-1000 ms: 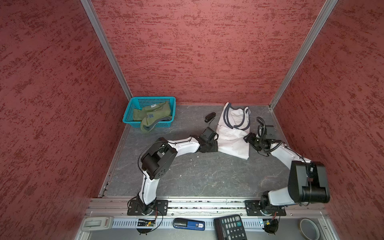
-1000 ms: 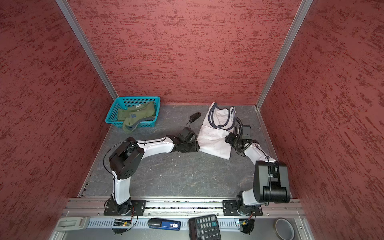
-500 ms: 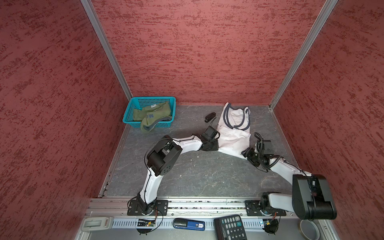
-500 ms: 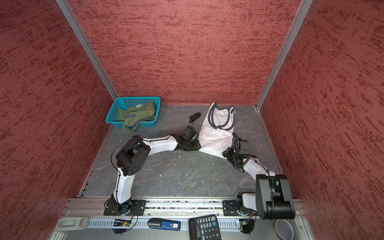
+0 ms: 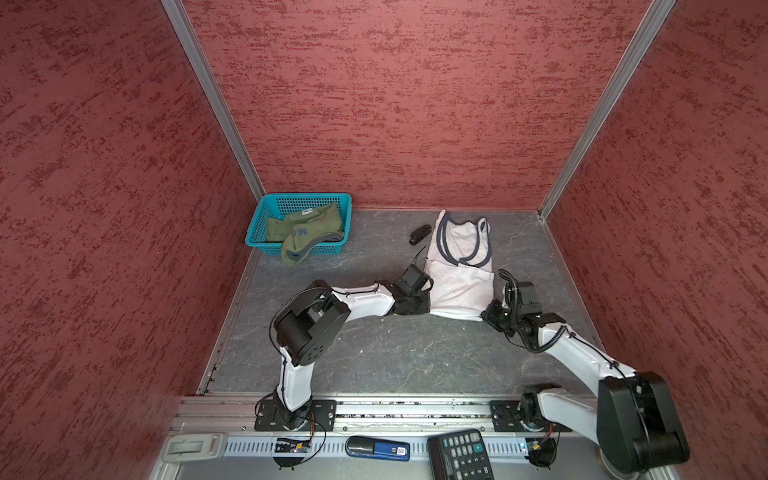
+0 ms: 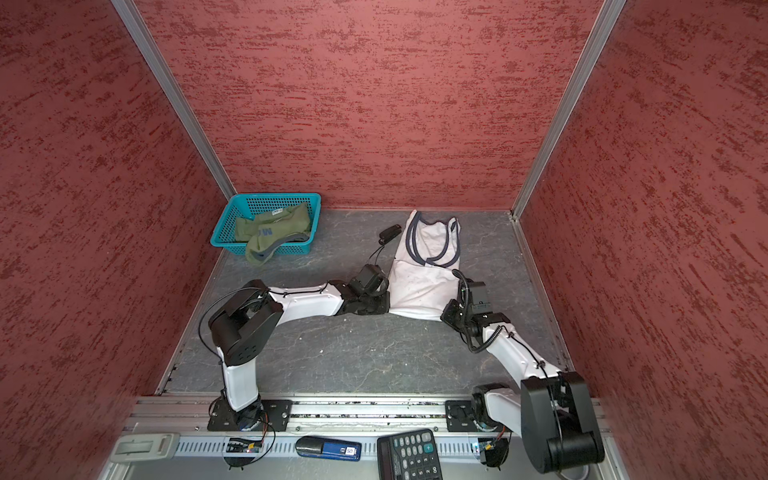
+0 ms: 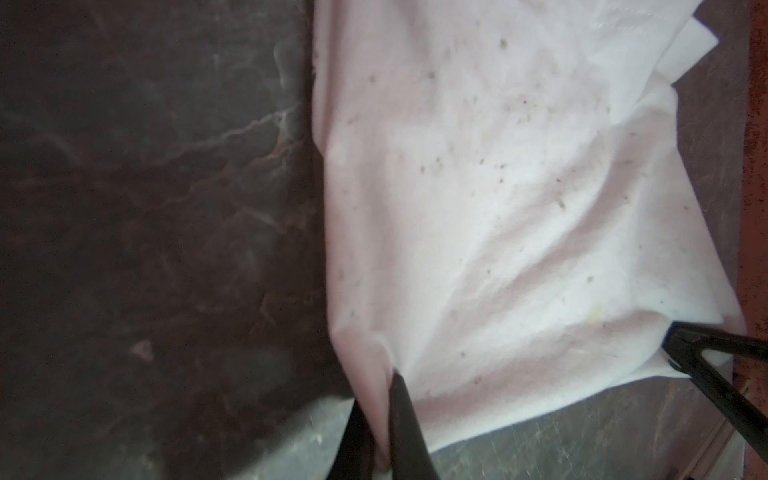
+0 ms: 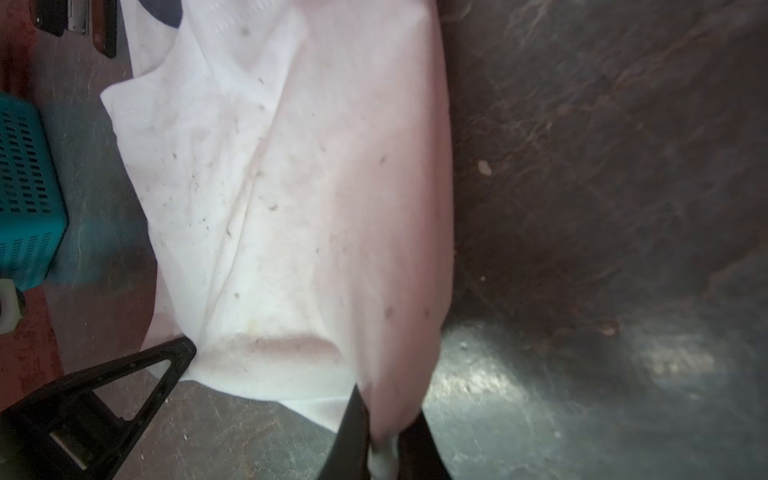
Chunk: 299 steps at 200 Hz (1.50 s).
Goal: Fold and stack the tank tops
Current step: 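Grasp the folded edge with both grippers and pull it toward the robot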
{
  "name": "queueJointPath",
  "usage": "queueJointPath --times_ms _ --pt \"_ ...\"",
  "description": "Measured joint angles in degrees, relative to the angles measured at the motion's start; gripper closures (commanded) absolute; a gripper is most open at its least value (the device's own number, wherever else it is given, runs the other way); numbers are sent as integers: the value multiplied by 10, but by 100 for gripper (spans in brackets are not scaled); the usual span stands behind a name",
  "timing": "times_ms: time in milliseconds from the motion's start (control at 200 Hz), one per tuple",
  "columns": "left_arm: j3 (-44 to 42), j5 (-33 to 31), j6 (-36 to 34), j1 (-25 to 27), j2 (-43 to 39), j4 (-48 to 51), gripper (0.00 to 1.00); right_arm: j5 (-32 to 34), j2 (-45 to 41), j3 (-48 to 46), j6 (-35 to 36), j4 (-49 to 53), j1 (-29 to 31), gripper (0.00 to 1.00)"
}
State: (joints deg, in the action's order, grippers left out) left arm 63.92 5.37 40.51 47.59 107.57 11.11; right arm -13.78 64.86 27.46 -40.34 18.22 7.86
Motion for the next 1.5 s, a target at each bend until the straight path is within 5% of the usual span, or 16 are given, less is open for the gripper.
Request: queueJointPath --times_ms 426,706,1052,1498 --pt "-115 -33 85 94 -174 59 88 4 -158 31 -28 188 72 90" --pt "-154 -25 126 103 -197 76 77 -17 -184 -41 -58 193 82 90" --pt "-190 -5 136 98 -182 73 52 -27 -193 -85 -84 188 86 53" --pt "-190 -28 108 147 -208 68 50 1 -245 -85 -87 250 87 52"
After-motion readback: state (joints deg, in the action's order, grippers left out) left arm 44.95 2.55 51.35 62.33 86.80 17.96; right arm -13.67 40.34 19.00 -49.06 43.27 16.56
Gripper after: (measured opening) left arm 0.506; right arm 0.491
